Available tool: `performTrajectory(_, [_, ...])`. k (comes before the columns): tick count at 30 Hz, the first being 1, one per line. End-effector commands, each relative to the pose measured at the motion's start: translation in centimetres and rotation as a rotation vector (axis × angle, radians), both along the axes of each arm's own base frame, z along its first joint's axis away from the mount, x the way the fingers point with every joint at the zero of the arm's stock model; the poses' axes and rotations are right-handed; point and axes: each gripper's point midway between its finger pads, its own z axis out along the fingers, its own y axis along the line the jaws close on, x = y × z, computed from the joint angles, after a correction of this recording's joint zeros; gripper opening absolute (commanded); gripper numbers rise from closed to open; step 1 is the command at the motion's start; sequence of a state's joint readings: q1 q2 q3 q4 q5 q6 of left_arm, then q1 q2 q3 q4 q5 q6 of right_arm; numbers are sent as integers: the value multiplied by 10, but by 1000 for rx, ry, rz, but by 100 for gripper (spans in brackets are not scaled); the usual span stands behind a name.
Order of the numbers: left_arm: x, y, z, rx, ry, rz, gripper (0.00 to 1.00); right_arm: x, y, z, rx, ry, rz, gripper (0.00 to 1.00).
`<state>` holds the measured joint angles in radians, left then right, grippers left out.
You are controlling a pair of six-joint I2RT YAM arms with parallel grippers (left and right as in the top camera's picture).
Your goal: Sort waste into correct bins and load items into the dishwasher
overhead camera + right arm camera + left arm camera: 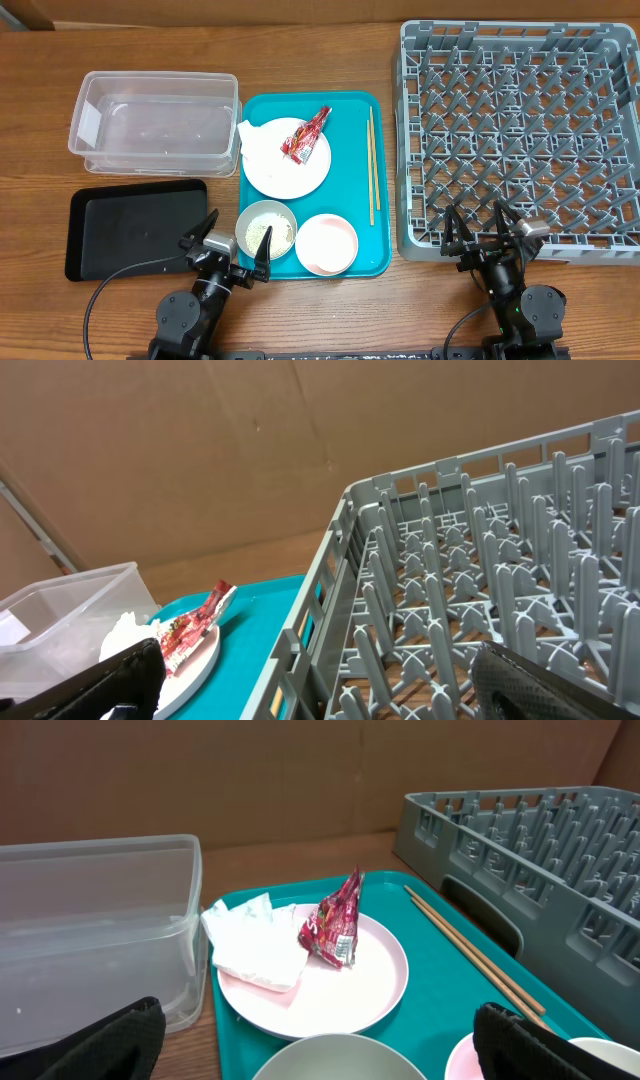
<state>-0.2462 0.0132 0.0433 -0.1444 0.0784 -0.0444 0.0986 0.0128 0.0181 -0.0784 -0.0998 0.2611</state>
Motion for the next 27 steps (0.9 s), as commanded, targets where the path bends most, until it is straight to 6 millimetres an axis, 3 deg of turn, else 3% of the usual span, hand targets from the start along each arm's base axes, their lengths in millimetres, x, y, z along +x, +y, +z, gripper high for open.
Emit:
performTrajectory(1, [1,3,-2,23,-4,13,100,1,-2,-2,-3,-2,-9,100])
performTrajectory(19, [1,0,4,11,-29,-2,100,0,1,0,6,-8,9,100])
performTrajectory(25, [-9,-23,2,-56,7,-139,100,-12,36,10,158,3,227,100])
performTrajectory(26, [-9,-24,8,-76,-10,-148,100,-15,41,12,167,-2,258,100])
performTrajectory(27, [-12,-31,29,-153,-66,-190,100,-20,49,19,177,-15,315,100])
